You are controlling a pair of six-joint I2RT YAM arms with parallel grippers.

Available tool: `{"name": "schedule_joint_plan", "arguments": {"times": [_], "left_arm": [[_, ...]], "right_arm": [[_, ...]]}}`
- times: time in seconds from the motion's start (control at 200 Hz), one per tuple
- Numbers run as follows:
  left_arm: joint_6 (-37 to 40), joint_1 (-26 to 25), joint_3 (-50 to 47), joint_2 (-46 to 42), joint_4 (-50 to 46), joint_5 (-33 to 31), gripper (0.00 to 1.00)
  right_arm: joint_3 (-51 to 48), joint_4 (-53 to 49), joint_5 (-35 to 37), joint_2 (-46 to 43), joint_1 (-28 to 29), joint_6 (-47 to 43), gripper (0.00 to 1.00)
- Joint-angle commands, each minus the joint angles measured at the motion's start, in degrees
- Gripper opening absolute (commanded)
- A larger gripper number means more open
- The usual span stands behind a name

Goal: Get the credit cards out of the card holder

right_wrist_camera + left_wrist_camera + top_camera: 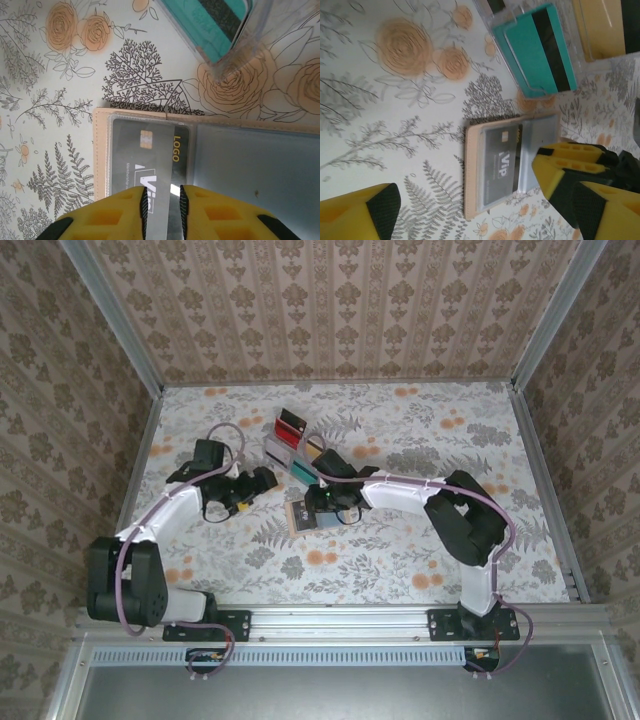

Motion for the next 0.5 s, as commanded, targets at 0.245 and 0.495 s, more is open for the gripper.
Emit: {"name": "schedule_joint_plan", "arguments": {"times": [0.245, 0.495], "left_arm": [[-4.9, -7.6, -0.2, 6.8, 5.2, 2.4, 0.67], [-7.0, -10.5, 0.2, 11.7, 8.4, 2.5, 0.45]], "right_arm": [[-1.3, 2.7, -2.3, 2.2, -0.3, 2.8, 0.24], [-3.9, 3.6, -0.8, -0.1, -0.7, 3.3, 0.24]]}}
